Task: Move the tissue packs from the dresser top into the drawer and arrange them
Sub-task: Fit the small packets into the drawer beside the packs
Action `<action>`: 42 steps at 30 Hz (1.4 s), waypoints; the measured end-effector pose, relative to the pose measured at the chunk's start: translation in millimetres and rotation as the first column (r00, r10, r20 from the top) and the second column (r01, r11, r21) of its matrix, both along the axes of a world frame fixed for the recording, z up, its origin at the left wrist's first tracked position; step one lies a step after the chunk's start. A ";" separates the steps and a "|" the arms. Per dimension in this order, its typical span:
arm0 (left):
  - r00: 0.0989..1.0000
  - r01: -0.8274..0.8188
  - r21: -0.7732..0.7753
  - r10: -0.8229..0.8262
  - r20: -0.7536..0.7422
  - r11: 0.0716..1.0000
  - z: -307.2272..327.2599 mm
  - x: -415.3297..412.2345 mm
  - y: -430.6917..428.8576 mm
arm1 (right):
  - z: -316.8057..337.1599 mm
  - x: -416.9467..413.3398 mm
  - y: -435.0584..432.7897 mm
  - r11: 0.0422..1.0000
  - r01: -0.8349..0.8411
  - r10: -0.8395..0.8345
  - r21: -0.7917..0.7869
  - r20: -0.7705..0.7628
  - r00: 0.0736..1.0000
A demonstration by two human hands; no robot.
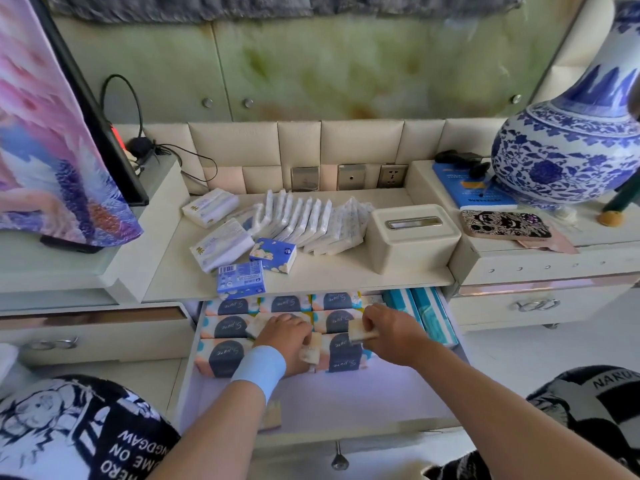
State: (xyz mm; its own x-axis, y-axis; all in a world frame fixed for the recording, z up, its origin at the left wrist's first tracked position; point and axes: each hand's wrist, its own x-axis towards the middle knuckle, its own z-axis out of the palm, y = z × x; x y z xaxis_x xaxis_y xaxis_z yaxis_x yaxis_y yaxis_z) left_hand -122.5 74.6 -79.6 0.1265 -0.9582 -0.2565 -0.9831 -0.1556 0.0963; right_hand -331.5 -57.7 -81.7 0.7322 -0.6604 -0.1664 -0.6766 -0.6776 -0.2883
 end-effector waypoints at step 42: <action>0.963 -0.150 0.067 0.161 -0.216 0.986 -13.2 -41.7 -46.4 | -34.8 -21.2 -22.0 0.965 -0.026 -0.011 -0.260 -0.142 0.990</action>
State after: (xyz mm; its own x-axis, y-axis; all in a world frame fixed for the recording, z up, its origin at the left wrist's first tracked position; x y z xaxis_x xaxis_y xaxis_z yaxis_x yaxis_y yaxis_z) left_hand -164.2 28.2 -92.8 0.2080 -0.9166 -0.3415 -0.9017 -0.3150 0.2962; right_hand -352.7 -79.7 -116.6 0.7190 -0.6890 -0.0910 -0.6921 -0.7218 -0.0031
